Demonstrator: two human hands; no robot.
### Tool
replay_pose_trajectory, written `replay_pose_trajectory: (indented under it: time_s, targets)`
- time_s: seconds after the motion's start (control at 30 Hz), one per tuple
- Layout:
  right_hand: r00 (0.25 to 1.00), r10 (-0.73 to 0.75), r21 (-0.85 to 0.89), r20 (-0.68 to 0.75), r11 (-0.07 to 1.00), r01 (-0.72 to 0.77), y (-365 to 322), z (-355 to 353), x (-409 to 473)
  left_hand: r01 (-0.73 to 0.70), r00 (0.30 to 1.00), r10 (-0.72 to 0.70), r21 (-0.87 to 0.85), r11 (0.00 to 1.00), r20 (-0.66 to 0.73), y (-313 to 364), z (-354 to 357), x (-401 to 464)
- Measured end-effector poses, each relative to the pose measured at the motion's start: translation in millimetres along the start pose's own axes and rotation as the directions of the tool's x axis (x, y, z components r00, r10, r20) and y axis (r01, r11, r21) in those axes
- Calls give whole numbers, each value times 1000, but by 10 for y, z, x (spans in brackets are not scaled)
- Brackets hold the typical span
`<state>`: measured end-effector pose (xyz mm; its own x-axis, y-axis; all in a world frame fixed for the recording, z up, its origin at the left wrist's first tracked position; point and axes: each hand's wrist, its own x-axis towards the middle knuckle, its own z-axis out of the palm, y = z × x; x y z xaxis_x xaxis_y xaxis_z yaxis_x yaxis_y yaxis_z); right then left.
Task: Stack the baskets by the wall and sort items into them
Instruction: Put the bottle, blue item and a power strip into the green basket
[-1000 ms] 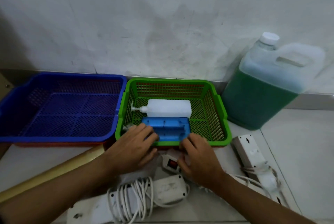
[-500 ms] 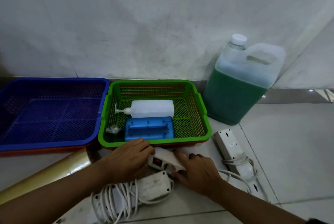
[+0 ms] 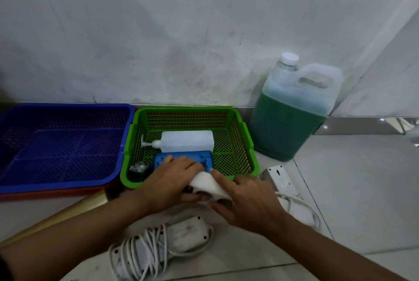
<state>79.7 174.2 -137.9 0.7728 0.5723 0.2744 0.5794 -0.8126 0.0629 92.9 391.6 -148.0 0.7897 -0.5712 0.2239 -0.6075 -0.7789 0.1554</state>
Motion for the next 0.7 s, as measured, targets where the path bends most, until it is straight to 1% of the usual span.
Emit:
replay_pose_trajectory:
  time_s: [0.1, 0.17, 0.2, 0.27, 0.3, 0.37, 0.4, 0.47, 0.5, 0.57, 0.6, 0.63, 0.7]
  targets:
    - [997, -3, -37, -77, 999, 0, -20, -143, 272, 72, 992, -78, -60, 996, -96, -167, -164, 60]
    - [993, -1, 27, -121, 1000, 4, -13, -217, 452, 128, 979, -138, -74, 989, -148, -304, -294, 75]
    - [993, 8, 73, -115, 997, 0, 13, -244, 535, 159, 970, -171, -79, 984, -174, -385, -354, 62]
    - [998, 27, 121, -58, 992, -20, 121, -273, 656, 226, 940, -243, -99, 969, -238, -558, -442, -5]
    - [999, 25, 112, -25, 993, -22, 184, -265, 712, 263, 919, -285, -116, 958, -273, -636, -477, -47]
    - [1000, -5, 38, 8, 999, 5, 279, -197, 837, 329, 878, -361, -151, 932, -313, -756, -515, -105]
    - [1000, -21, 6, 8, 1000, 21, 298, -140, 917, 353, 866, -385, -153, 923, -319, -800, -521, -107]
    - [999, -26, -3, -23, 1000, 26, 296, 19, 1110, 404, 843, -431, -151, 902, -322, -884, -524, -51]
    - [999, -17, 9, -49, 1000, 17, 297, 101, 1203, 446, 816, -477, -168, 879, -327, -915, -528, -9]
    - [996, 7, 29, -94, 1000, -4, 318, 274, 1419, 574, 721, -617, -228, 787, -314, -1010, -532, 25]
    - [994, 18, 25, -111, 1000, -16, 341, 362, 1519, 628, 679, -679, -258, 734, -280, -1058, -513, -5]
    - [992, 25, 15, -123, 1000, -23, 363, 448, 1614, 667, 652, -722, -277, 691, -232, -1102, -469, -61]
    - [992, 31, 10, -119, 999, -30, 390, 615, 1748, 709, 634, -762, -294, 640, -130, -1178, -340, -242]
